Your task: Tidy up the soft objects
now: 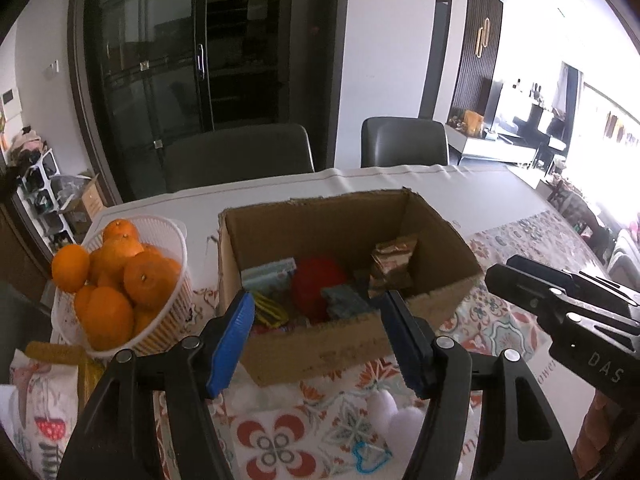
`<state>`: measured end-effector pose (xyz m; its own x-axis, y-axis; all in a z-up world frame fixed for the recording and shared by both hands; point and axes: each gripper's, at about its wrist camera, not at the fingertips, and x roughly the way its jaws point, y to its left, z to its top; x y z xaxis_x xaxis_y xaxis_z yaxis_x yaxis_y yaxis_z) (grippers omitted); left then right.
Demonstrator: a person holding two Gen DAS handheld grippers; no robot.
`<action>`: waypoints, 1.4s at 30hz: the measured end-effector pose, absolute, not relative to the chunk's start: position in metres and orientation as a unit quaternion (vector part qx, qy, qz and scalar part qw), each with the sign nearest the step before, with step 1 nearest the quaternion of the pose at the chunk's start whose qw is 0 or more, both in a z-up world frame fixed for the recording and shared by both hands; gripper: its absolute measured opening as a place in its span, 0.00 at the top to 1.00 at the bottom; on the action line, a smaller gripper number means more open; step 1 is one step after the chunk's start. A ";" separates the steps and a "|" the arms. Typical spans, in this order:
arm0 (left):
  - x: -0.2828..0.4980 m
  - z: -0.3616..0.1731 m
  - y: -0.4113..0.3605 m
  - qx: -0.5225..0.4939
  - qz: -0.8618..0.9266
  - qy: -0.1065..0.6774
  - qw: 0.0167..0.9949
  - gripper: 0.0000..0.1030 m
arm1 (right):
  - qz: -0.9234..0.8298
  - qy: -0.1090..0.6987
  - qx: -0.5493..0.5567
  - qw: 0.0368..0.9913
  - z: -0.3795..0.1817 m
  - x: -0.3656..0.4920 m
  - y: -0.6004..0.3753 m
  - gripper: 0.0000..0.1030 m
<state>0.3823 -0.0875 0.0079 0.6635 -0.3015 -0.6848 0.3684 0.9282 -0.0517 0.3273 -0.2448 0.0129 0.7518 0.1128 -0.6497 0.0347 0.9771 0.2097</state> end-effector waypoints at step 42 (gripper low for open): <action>0.358 -0.092 -0.099 0.025 -0.228 0.535 0.813 0.37 | 0.042 0.620 0.094 0.778 -0.106 0.286 -0.217 0.69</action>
<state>0.3578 -0.0993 -0.0921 0.3231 -0.3433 -0.8819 0.3972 0.8950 -0.2029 0.2864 -0.2170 -0.1057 0.2269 0.1819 -0.9568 0.0508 0.9789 0.1982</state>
